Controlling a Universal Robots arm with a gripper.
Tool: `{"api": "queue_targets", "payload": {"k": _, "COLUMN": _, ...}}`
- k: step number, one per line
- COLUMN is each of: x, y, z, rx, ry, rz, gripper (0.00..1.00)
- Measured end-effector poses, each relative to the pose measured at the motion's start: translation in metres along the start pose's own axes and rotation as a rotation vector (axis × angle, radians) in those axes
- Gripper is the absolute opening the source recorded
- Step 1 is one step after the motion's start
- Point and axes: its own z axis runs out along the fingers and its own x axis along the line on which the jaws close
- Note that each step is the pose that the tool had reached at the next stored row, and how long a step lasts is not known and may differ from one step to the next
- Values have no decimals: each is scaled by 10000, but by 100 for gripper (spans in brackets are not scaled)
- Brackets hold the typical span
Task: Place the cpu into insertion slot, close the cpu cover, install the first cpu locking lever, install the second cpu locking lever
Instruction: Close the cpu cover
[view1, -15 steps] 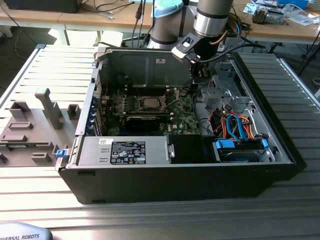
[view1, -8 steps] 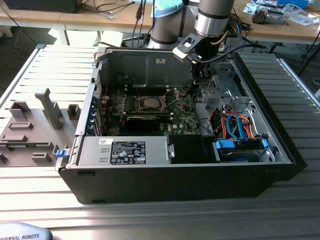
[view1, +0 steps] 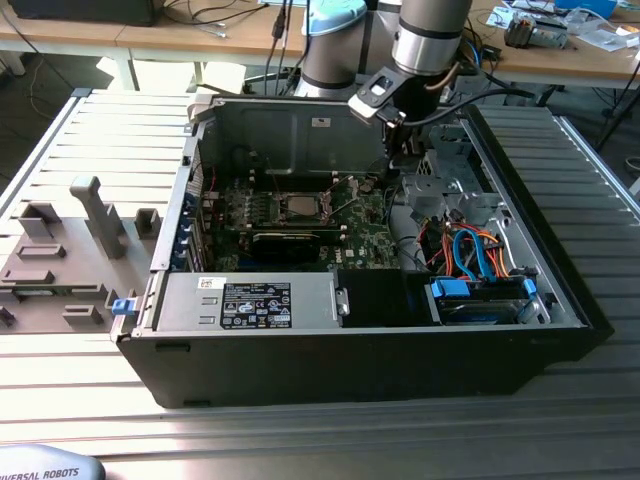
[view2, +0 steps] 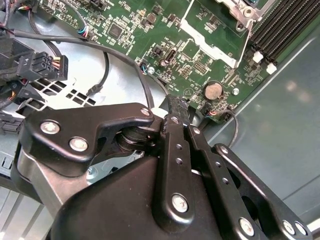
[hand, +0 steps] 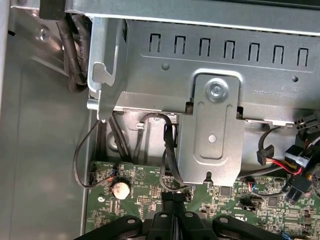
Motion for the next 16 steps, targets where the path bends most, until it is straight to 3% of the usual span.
{"api": "queue_targets", "payload": {"k": 6, "x": -2, "y": 12, "z": 12, "rx": 0, "ry": -2, "rz": 4, "gripper": 11}}
{"api": "queue_targets", "payload": {"k": 9, "x": 11, "y": -124, "z": 32, "rx": -2, "ry": -1, "rz": 1, "gripper": 11}}
{"api": "queue_targets", "payload": {"k": 16, "x": 17, "y": -196, "z": 103, "rx": -2, "ry": 0, "rz": 1, "gripper": 11}}
